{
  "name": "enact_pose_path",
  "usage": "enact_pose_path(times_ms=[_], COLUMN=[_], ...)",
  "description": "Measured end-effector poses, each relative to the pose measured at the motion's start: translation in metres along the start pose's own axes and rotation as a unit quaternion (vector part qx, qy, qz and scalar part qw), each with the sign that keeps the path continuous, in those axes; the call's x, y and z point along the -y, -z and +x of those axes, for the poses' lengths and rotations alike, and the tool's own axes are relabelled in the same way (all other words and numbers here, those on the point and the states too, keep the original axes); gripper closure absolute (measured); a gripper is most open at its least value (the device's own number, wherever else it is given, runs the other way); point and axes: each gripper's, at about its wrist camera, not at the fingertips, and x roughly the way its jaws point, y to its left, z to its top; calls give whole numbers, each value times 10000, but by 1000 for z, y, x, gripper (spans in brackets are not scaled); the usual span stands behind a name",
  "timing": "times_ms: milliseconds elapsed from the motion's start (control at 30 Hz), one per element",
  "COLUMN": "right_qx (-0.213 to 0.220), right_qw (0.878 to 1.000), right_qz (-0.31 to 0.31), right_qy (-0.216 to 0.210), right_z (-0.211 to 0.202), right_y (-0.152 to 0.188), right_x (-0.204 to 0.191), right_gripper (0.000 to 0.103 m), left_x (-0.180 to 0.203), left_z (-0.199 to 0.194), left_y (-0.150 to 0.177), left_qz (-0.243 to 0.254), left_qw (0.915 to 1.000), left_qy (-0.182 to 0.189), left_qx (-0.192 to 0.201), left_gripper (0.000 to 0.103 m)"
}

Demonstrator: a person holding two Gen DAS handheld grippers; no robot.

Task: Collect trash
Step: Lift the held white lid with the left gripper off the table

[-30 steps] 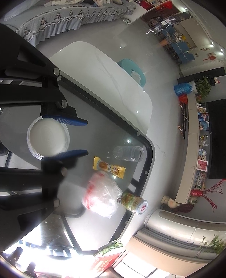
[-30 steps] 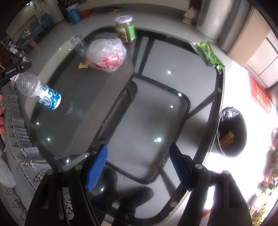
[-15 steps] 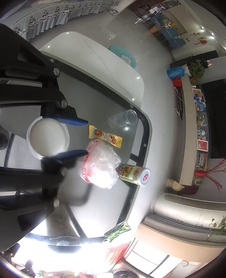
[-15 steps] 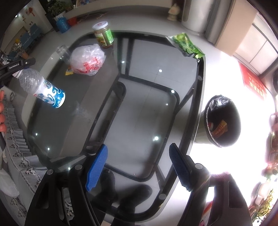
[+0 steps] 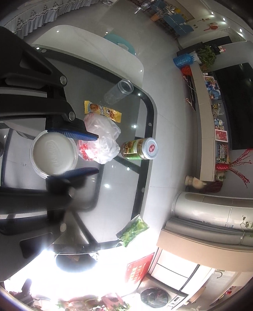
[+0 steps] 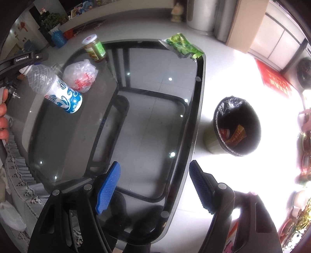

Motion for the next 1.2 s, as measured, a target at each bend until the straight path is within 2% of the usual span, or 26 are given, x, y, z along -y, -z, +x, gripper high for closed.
enact_pose_path(times_ms=[633,1200], right_qx=[53,175], right_qw=[9974,9891], right_qz=[718,1459], right_qy=[55,100], right_z=[-11,-22], right_y=[20,34], right_x=[73,132], right_gripper=[32,32], left_x=[118,227], left_z=[10,12], left_y=[-21,-40], left_qz=[592,1323], left_qw=[9968,9864], left_qy=[529,970], left_qx=[-57,-50], left_gripper=[74,74])
